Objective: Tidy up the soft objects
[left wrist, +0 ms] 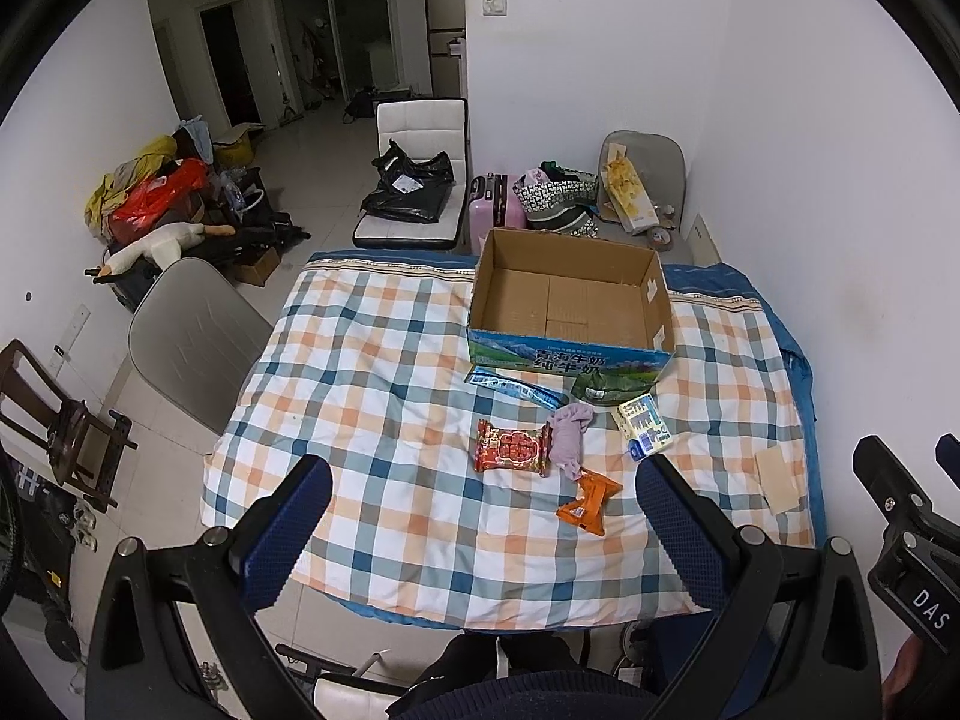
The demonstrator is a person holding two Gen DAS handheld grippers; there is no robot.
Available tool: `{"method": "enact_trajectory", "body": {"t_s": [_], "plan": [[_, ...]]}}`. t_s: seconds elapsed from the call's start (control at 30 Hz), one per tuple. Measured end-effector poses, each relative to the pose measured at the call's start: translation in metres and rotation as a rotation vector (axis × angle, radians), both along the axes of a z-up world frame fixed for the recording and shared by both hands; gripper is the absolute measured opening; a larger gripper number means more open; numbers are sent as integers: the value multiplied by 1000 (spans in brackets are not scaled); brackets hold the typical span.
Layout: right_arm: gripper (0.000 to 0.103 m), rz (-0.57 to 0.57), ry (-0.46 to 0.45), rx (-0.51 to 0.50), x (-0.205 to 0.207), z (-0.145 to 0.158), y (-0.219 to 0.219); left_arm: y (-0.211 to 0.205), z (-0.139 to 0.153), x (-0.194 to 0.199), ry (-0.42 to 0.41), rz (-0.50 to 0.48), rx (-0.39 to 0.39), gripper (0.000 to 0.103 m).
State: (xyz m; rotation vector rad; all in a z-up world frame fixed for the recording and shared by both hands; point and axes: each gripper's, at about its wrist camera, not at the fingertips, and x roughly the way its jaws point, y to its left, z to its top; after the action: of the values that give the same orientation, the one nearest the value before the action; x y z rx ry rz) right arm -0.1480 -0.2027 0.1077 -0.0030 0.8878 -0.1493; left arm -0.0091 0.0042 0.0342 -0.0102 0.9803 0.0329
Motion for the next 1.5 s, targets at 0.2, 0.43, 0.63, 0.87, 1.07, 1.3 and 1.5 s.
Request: {"method": "enact_trajectory", "body": {"t_s": [0.2,0.43,0.63,0.87,1.07,1.3,1.5], "plan": [[103,1,0,-1,-2,2,3,1,0,0,4,-2,-4,103],[103,3,3,0,-3,1,3,1,-1,0,9,-4,-4,103],[103,3,3,-2,-3,-1,4,0,-1,-2,3,-5,-5,103],[103,0,1,-1,-4,-1,4,0,-3,-3,2,-7,-5,103],[103,2,3,1,-4,-3,3,0,-3,-1,-1,-6,-4,103],[103,0,3,0,-4,-3,4,1,-2,1,-3,-5,-8,103],[103,1,4,2,-4,-3,3,1,-2,3,-2,-4,-9,103]]}}
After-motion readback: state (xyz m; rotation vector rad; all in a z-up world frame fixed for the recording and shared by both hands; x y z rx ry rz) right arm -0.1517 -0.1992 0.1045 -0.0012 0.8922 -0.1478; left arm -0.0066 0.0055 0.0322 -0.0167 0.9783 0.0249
